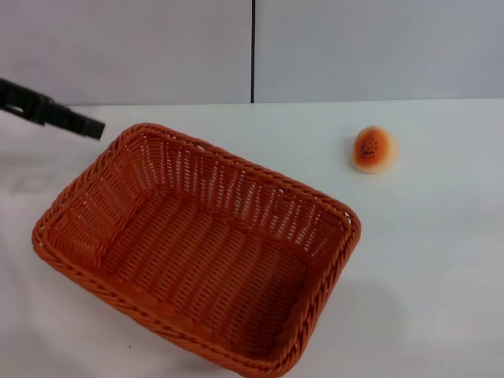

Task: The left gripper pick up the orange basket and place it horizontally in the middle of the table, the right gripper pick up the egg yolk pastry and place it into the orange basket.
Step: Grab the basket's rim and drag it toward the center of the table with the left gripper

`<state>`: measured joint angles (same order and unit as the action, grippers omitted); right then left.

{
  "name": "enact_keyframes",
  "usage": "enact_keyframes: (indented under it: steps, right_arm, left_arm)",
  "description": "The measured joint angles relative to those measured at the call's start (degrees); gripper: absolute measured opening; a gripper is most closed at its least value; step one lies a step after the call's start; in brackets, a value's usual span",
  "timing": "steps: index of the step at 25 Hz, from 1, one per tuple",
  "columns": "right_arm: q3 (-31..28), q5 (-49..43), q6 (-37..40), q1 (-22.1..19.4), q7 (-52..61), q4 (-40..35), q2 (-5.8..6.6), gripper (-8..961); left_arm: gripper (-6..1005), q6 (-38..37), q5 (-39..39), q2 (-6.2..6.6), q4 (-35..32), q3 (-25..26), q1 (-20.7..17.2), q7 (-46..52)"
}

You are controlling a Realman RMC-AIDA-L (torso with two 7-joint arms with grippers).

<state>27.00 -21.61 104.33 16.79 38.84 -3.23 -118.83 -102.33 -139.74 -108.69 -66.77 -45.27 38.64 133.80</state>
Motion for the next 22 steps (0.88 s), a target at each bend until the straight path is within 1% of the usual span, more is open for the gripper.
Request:
enact_keyframes:
  steps: [1,2,3,6,9,15,17,22]
  right_arm:
    - [-0.02,0.00,-0.12,0.04,0.00,0.01,0.00,784]
    - [-0.02,-0.01,-0.17,0.17,0.01,0.05,0.00,783]
    - [-0.02,-0.01,-0.17,0.17,0.01,0.05,0.00,783]
    - [-0.02,-0.01,-0.23,0.35,0.01,-0.02,0.00,783]
    - [-0.02,-0.01,-0.27,0.57,0.01,-0.12,0.00,783]
    - [0.00,-0.01,-0.60,0.80,0.01,-0.20,0.04,784]
    - [0.17,-0.01,-1.06,0.80,0.01,-0.20,0.05,784]
    - [0.33,-0.15,-1.69,0.88,0.01,-0.20,0.08,783]
  left_arm:
    - [791,0.18,-1.78,-0.46,0.08,-0.13,0.32,0.00]
    - [790,0.58,-5.45,-1.70,0.41,-0.22,1.11,-0.23]
    - [790,0.58,-5.45,-1.70,0.41,-0.22,1.11,-0.23]
    - [787,0.88,-9.24,-3.40,1.23,-0.24,2.05,-0.68]
    - [785,1.59,-11.68,-4.41,2.27,-0.52,2.67,-0.77]
    - [780,2.79,-12.42,-5.02,4.58,-2.08,2.87,-0.82]
    - [778,3.27,-12.61,-5.39,4.90,-2.92,2.79,-0.81]
    - [774,3.62,-12.74,-5.76,4.99,-3.83,2.57,0.13]
